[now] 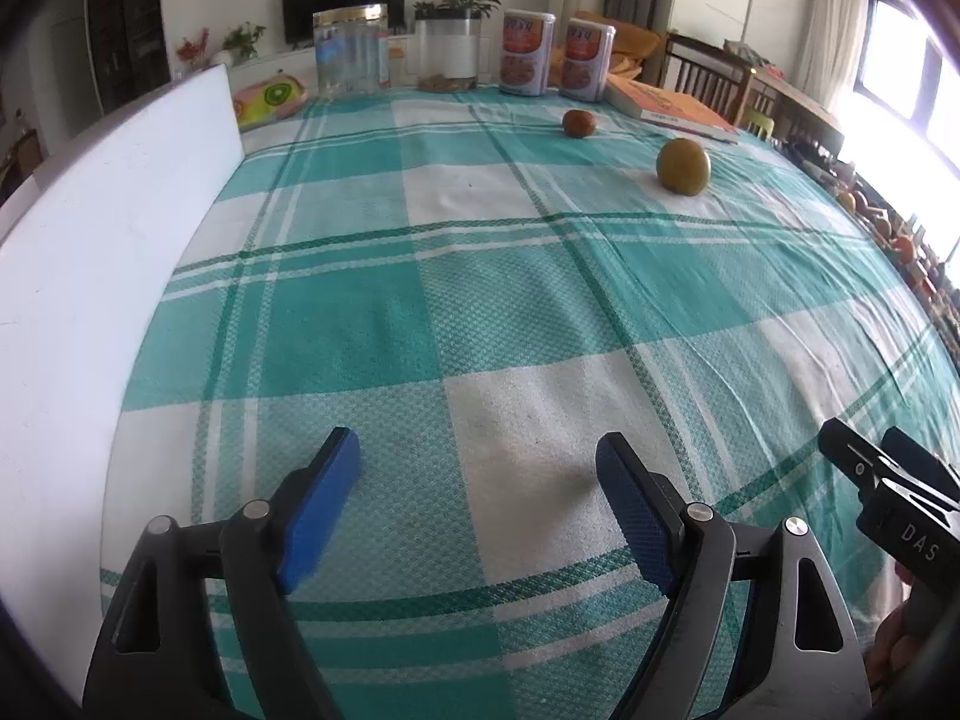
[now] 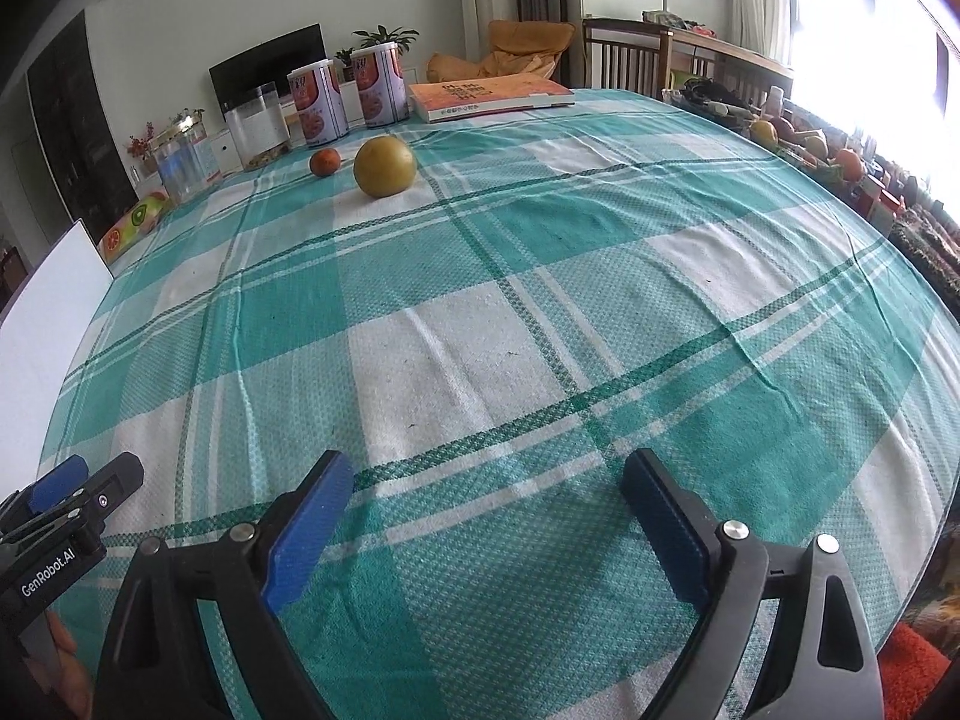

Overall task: Organize fruits
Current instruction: 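Move both tools toward the small red-brown fruit and yellow-green fruit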

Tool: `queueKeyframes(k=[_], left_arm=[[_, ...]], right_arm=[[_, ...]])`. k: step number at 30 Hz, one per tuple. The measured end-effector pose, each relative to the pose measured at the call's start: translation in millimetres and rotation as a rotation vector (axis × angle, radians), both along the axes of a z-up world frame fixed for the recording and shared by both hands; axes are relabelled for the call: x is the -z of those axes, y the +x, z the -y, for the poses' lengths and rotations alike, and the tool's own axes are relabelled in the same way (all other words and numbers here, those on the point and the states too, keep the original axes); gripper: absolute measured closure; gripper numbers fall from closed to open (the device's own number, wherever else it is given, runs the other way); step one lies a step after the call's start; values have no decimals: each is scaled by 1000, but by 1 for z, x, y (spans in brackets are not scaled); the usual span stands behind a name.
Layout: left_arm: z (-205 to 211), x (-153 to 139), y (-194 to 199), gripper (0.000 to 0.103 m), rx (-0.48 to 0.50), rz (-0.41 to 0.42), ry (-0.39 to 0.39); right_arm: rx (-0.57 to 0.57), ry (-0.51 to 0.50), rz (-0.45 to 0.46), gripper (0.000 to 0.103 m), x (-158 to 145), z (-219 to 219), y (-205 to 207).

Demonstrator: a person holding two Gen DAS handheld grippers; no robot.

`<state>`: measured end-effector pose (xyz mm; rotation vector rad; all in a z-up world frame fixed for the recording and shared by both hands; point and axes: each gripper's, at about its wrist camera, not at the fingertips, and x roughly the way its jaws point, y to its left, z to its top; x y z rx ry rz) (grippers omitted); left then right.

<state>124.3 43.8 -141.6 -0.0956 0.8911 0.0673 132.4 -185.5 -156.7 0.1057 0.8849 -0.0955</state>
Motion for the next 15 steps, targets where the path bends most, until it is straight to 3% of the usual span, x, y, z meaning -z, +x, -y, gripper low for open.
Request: queueKeyframes(k=[9,15], left_arm=[[8,3,5,12,22,-24,46],[8,3,5,12,22,-24,49]], right_arm=[[-2,6,5,10,-1,0,-1],[25,-42,104,10,-18,1,-12]])
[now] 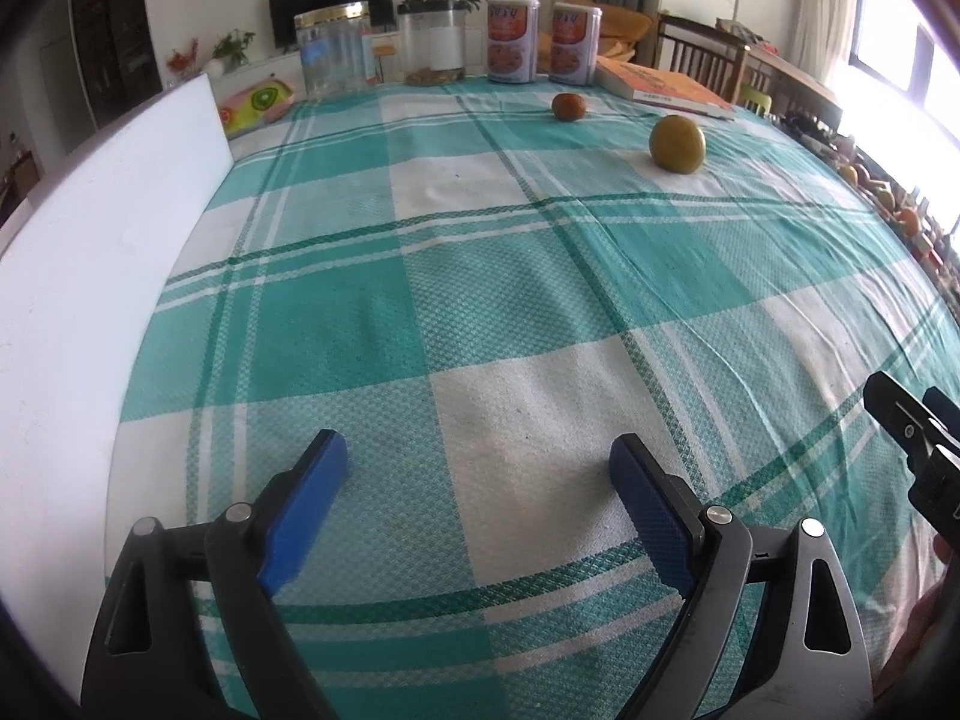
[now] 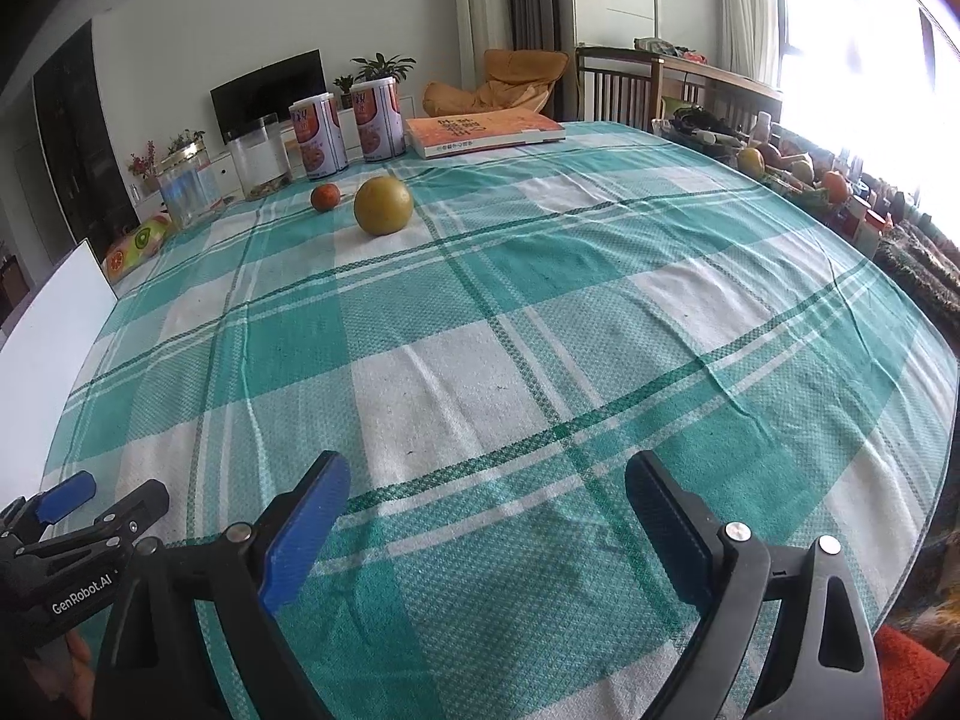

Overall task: Organize fruits
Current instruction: 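Move both tools toward the small red-brown fruit and yellow-green fruit, then grasp the small red-brown fruit with the left tool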

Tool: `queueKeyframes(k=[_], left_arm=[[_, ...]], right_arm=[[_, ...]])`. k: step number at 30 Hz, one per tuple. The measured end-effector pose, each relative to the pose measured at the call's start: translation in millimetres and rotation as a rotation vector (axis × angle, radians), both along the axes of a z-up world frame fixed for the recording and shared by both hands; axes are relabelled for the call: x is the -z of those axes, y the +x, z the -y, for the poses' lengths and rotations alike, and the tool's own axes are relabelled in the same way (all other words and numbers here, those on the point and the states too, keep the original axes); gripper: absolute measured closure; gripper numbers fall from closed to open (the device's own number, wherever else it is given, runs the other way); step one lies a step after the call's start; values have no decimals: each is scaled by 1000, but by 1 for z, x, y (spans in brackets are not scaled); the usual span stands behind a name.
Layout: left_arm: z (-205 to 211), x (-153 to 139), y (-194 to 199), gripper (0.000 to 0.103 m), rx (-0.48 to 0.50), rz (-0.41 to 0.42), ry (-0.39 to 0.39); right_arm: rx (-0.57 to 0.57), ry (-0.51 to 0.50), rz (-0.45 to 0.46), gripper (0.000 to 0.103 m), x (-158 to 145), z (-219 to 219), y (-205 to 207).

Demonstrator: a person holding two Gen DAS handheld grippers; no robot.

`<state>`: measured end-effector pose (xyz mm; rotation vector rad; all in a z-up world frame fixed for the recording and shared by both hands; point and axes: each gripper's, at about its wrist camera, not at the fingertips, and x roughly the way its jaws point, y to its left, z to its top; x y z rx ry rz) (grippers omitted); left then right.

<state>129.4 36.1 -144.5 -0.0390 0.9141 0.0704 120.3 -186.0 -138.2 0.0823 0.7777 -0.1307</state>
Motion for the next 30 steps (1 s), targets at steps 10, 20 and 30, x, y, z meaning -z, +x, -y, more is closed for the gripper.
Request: queueKeyframes(k=[10,20,30], left_arm=[[0,0,0,12,0,0,0],[0,0,0,12,0,0,1],[-7,-20,19,12,-51,-37,-138]], right_arm=[[80,38,-77,10,14,19,8],[70,29,-94,10,17,16,10],[67,57,-102,6,18,19,11]])
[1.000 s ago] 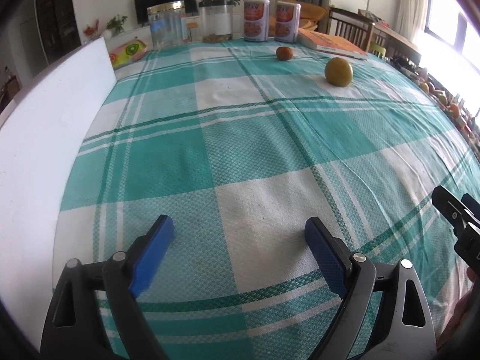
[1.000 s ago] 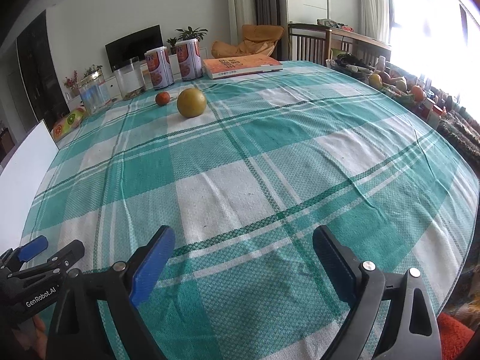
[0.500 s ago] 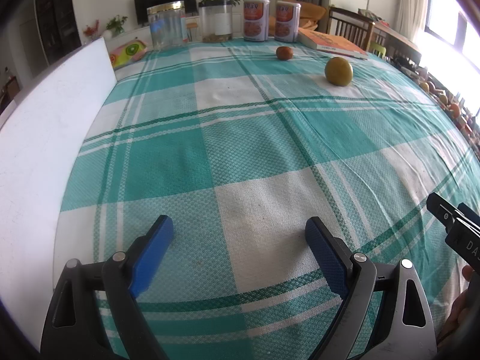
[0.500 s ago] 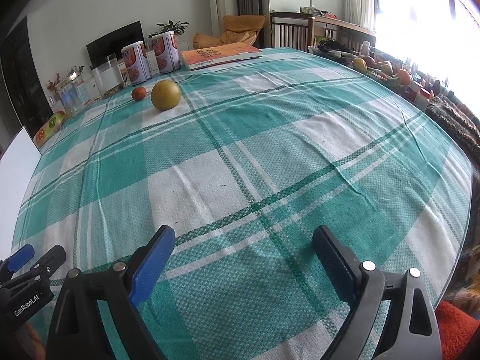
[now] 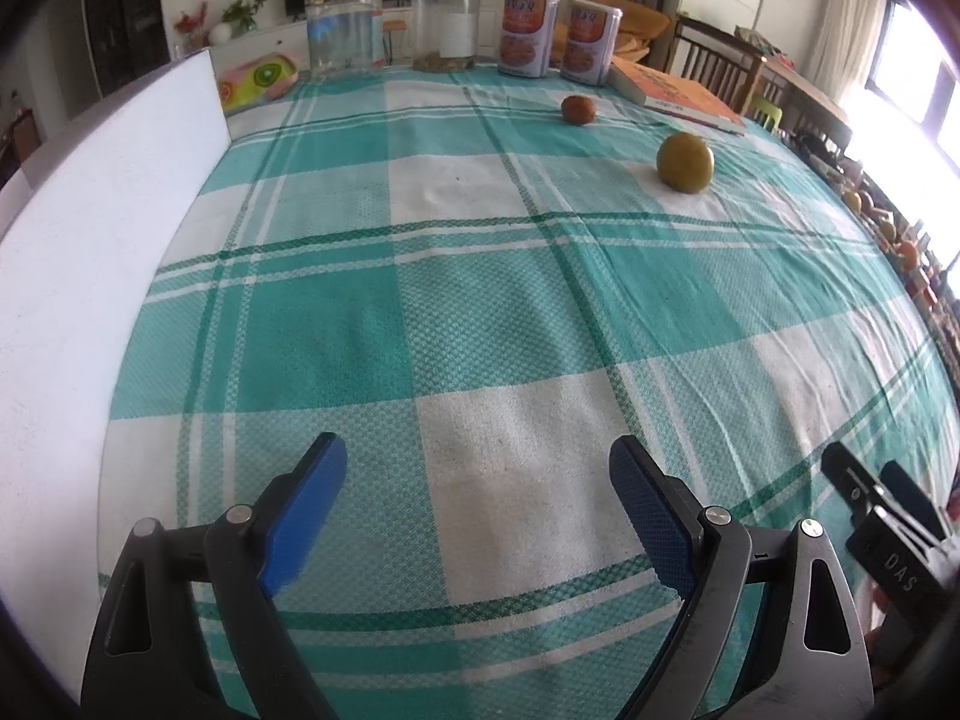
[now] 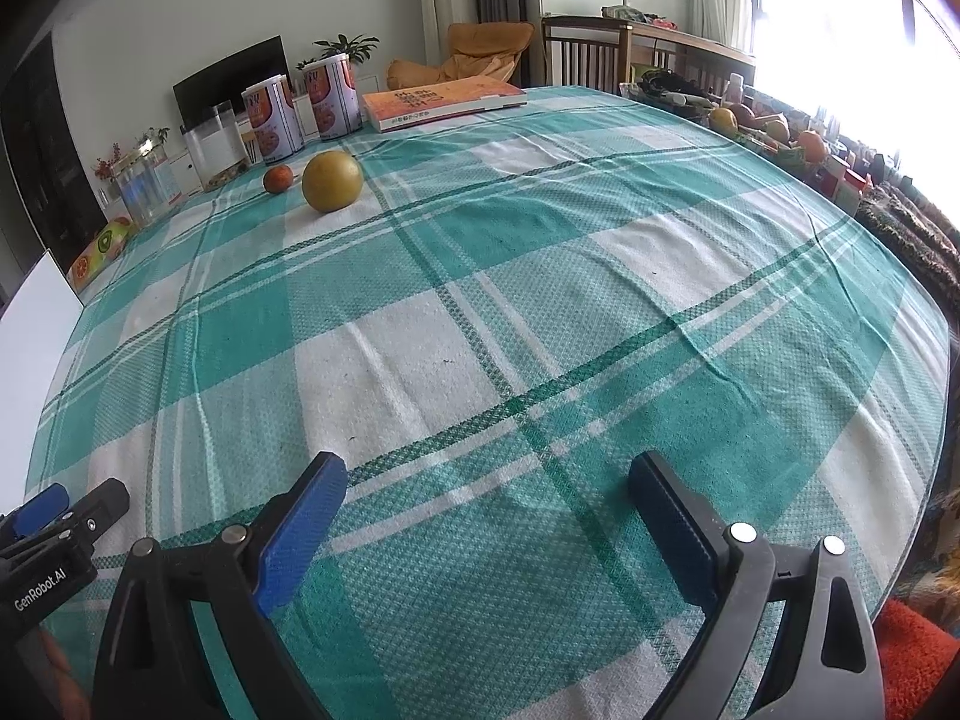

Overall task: Organize fruits
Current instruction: 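Grasp the small red-brown fruit with the left tool, then carry the red-brown fruit toward the box while the right grasps the yellow-green fruit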

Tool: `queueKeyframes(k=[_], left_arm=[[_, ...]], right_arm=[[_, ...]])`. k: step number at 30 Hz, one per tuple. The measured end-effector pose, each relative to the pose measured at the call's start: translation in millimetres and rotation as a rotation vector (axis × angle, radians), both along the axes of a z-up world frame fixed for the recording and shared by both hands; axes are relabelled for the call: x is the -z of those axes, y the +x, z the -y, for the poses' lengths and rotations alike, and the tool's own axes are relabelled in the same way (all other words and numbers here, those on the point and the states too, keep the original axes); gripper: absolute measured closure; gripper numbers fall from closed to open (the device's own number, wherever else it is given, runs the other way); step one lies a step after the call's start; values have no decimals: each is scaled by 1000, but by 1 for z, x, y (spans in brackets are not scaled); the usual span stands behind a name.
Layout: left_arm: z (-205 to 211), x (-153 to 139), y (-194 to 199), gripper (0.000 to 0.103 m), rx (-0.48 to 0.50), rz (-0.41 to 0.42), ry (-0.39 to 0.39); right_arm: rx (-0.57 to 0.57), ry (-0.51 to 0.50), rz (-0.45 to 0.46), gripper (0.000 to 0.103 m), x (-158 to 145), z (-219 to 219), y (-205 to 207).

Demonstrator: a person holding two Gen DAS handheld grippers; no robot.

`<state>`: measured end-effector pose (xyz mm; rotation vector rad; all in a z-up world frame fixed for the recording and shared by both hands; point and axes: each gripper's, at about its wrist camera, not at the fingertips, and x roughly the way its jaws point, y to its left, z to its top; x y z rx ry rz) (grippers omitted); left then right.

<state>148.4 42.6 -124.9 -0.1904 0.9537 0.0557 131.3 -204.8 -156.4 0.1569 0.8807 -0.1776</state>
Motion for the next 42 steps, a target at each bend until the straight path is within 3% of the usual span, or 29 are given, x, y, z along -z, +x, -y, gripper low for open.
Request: queueKeyframes(k=[4,8,16,22,23,25,26,30,35,42], left_arm=[[-2,-39,35,12,-42,92,-154],[19,-48,107,12,42,41,-197],[50,-26,244,15,78,-14,24],[63,-6,291,15,62,1,59],[64,-1,293,16,60,-2,70],[65,8,294,43,74,-23,71],[66,13,294,69,85,-51,67],[66,9,280,75,107,3,122],[40,-11,250,76,54,40,82],[17,-49,161,75,32,79,97]], right_arm=[[-4,12,-3,3,0,1,0],[-8,17,-5,2,1,0,1],[-15,10,-15,0,1,-2,2],[-18,4,-20,0,2,-2,4],[-18,5,-19,0,2,-2,3],[-17,4,-19,0,2,-2,3],[-17,2,-20,0,2,-2,4],[-15,-1,-22,0,2,-3,5],[-14,0,-20,0,2,-3,5],[-14,-9,-24,0,3,-3,5]])
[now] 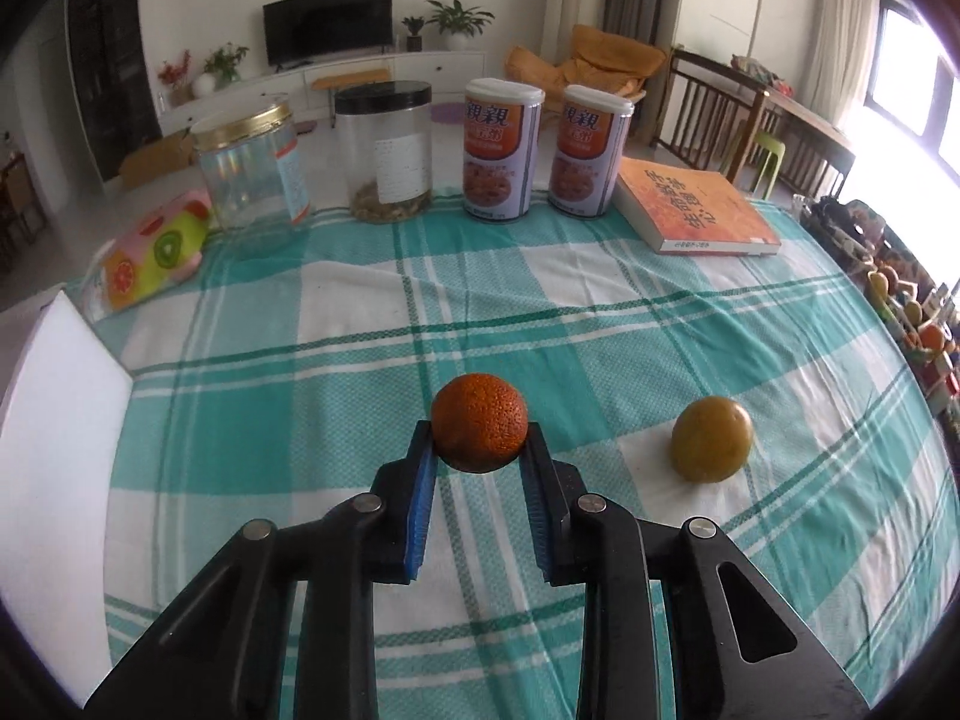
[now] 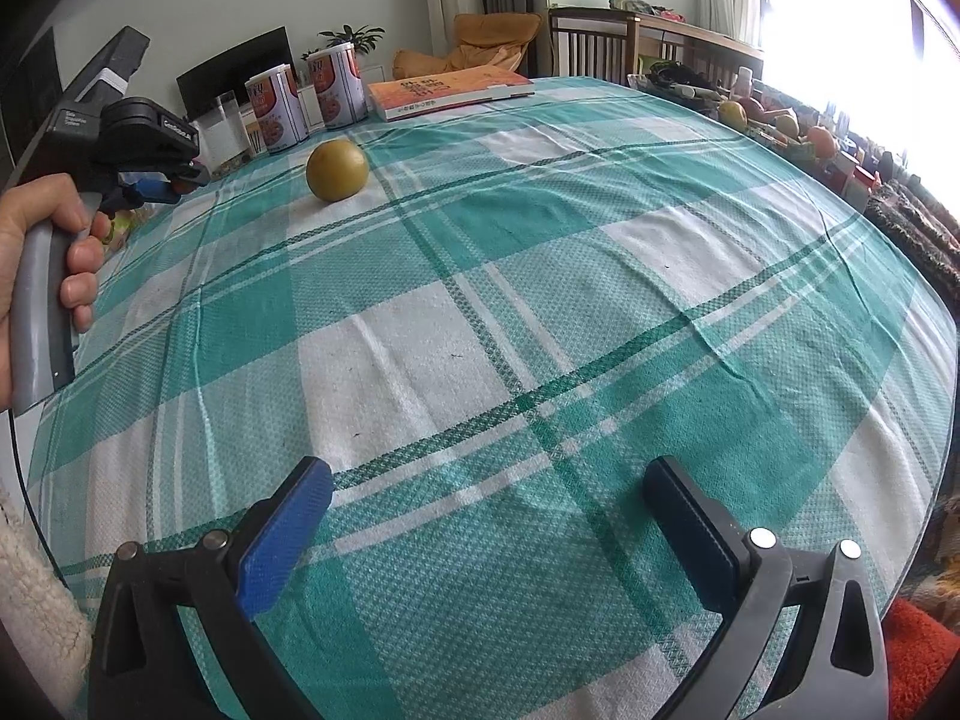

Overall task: Organize fruits
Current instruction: 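Carry the red-brown fruit toward the box while the right grasps the yellow-green fruit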

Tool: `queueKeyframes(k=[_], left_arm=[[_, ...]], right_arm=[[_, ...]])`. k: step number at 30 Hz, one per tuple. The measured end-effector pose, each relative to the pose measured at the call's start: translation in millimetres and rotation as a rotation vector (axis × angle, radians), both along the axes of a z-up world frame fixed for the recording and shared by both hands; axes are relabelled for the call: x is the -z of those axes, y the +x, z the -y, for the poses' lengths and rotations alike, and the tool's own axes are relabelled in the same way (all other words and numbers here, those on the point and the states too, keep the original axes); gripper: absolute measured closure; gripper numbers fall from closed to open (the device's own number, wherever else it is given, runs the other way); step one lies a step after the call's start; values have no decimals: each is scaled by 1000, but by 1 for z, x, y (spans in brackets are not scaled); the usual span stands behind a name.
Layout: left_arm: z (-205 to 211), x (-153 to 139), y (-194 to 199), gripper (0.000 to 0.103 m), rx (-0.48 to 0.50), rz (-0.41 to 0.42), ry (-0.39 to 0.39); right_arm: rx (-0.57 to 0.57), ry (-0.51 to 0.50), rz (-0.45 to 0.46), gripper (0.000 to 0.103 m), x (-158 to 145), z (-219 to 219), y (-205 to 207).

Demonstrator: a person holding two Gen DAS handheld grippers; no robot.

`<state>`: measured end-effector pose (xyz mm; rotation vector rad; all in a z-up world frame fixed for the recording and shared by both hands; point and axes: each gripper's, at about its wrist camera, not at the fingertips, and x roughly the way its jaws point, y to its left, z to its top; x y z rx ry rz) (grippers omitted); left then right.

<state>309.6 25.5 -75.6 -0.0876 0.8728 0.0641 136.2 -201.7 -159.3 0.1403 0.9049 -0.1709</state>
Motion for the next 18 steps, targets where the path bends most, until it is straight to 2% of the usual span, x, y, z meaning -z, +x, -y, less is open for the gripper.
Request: queueKeyframes(k=[4,10,13,18], left_arm=[[-5,-9,-64,75,13,-25,-29],[5,10,-142,75,75,-84,-21],[12,28,-161,75,104,-74,16],[13,51,-165,71,131,-61,67]], right_arm=[[0,1,0,0,0,0,0],[0,0,0,0,0,0,0],[1,0,0,0,0,-1,0],[4,-10,-2,0,0,-2,0]])
